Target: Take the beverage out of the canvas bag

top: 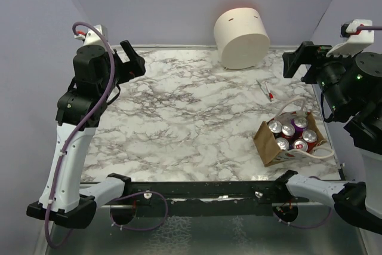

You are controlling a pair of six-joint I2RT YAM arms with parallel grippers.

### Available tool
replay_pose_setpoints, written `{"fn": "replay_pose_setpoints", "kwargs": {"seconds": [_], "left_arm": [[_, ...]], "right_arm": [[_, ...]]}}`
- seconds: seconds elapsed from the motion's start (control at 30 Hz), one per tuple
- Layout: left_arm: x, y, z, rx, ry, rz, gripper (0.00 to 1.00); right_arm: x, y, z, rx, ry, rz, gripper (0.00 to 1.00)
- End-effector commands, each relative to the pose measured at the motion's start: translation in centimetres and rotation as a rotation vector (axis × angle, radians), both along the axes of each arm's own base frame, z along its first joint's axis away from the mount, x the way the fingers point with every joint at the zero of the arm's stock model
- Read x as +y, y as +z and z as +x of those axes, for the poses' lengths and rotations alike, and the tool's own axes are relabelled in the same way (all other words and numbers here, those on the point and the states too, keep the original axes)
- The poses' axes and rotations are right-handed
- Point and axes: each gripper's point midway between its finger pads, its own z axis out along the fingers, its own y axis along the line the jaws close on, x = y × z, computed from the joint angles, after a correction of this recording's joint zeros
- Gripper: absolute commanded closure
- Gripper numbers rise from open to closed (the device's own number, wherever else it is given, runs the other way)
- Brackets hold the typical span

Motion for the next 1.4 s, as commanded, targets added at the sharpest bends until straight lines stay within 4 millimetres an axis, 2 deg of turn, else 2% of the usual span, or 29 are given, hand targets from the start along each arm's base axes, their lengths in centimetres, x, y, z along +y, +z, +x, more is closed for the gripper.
{"fn": "replay_pose_setpoints", "kwargs": {"seconds": [0.0,0.1,0.23,0.33,0.43,0.57,0.7,0.87,1.07,1.2,1.37], "left_arm": [[-1.3,-0.7,0.8,-0.007,-0.045,-0.120,0.01],[-2.3,-2.8,1.7,0.037,-0.078,-0.177,0.01],[-4.4,-5.4,2.7,0.097,-0.138,-0.259,0.01],[-7.0,-7.5,2.9,0.154,-0.195,-0.297,0.01],[-10.7,-9.2,2.8,0.202,-0.275,-0.335,0.01],[-15.9,-10.9,1.7,0.256,-0.381,-0.374,0.01],[-20.5,-11.9,-0.3,0.299,-0.476,-0.384,0.01],[-24.8,-13.0,-3.9,0.338,-0.578,-0.400,0.01],[-27.2,-13.6,-7.7,0.365,-0.648,-0.401,0.01],[-27.4,-12.9,-8.9,0.360,-0.659,-0.388,0.01],[-26.2,-11.9,-9.5,0.349,-0.640,-0.378,0.01]], "right_arm": [[-0.4,-2.7,-0.2,0.128,0.025,-0.005,0.01],[-1.1,-4.4,0.3,0.207,0.003,-0.009,0.01],[-1.4,-5.7,0.4,0.265,0.013,-0.008,0.01],[-1.4,-6.4,0.4,0.301,0.029,-0.003,0.01],[-1.3,-7.6,0.4,0.346,0.036,0.004,0.01],[-1.3,-9.5,0.3,0.417,0.022,0.034,0.01],[-2.1,-11.9,0.1,0.490,-0.066,0.095,0.01],[-4.3,-17.1,-1.0,0.630,-0.306,0.203,0.01],[-4.5,-22.6,-1.6,0.723,-0.398,0.255,0.01],[-4.4,-24.4,-0.4,0.712,-0.415,0.269,0.01],[-4.6,-26.1,1.1,0.704,-0.457,0.267,0.01]]}}
